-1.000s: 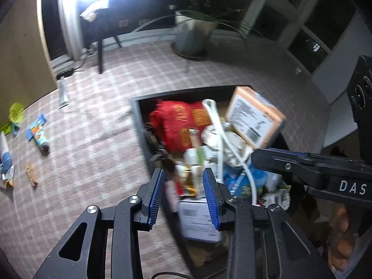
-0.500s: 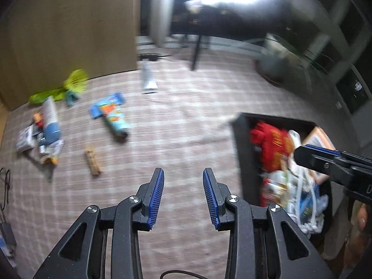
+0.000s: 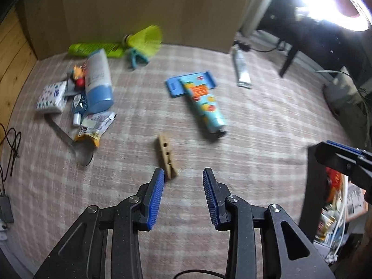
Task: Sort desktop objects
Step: 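Grasp the wooden clothespin with the left gripper while the right gripper grasps the hand cream tube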
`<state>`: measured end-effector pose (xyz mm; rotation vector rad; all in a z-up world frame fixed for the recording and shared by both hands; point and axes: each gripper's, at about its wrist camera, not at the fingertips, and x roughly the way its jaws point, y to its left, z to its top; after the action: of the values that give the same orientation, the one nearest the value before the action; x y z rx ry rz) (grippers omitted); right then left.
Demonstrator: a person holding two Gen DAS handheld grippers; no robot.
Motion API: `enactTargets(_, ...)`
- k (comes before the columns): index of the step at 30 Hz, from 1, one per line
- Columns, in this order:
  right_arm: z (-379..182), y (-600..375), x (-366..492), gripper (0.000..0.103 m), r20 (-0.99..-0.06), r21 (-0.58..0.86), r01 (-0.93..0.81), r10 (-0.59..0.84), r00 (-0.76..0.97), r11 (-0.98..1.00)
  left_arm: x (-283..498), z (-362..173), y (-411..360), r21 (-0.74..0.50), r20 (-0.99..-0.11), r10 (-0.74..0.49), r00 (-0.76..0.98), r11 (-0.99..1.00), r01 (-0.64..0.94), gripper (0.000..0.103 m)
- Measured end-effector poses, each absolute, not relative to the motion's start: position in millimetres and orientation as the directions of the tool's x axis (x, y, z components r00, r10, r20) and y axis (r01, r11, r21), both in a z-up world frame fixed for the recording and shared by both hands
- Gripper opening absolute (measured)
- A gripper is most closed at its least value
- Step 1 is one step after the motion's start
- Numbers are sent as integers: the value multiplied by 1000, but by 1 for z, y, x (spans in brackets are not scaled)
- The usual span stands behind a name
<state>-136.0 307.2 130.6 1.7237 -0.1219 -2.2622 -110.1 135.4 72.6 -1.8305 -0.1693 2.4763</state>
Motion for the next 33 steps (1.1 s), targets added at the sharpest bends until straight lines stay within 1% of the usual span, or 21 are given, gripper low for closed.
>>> enactTargets(5,109,279,-165,37,-940,242,211,-282,-189,-947,-121,54,128,-121,-957,102,-270,-991,52,33)
enactTargets(11,81,248,-196,43,-951,238,245,-277,-139,-940,-133,38,131,-90,-963,73,-259,-995,54,33)
enactTargets(14,67,236,-207,44,-955,238,259,-274,-113,-936,-139,31,129,-80,-966,61,-251,-995,65,31)
enactTargets(16,60,231,-213,44,-958,233,263,-268,-103,-936,-141,27,128,-65,-967,52,-249,-997,43,31)
enactTargets(21,46,223,-223,44,-961,235,270,-265,-79,-934,-143,21,128,-37,-966,26,-259,-999,35,19)
enactTargets(23,42,218,-224,43,-964,227,281,-256,-73,-932,-144,20,129,-27,-964,18,-264,-999,31,18)
enactTargets(26,38,213,-224,43,-967,213,291,-244,-74,-933,-143,19,129,-20,-963,12,-270,-999,26,12)
enactTargets(27,36,211,-224,43,-968,209,292,-240,-72,-933,-143,19,128,-24,-962,18,-272,-1000,18,12)
enactTargets(29,32,208,-224,39,-971,203,294,-232,-66,-934,-142,19,127,-26,-961,20,-276,-999,18,12)
enactTargets(30,32,207,-223,33,-972,188,299,-220,-77,-935,-142,19,126,-25,-961,22,-277,-1000,8,12)
enactTargets(31,33,206,-222,30,-974,174,305,-210,-88,-936,-141,19,126,-25,-960,21,-279,-1000,9,12)
enactTargets(33,33,204,-220,29,-977,155,312,-193,-96,-937,-141,19,124,-34,-960,28,-278,-999,17,12)
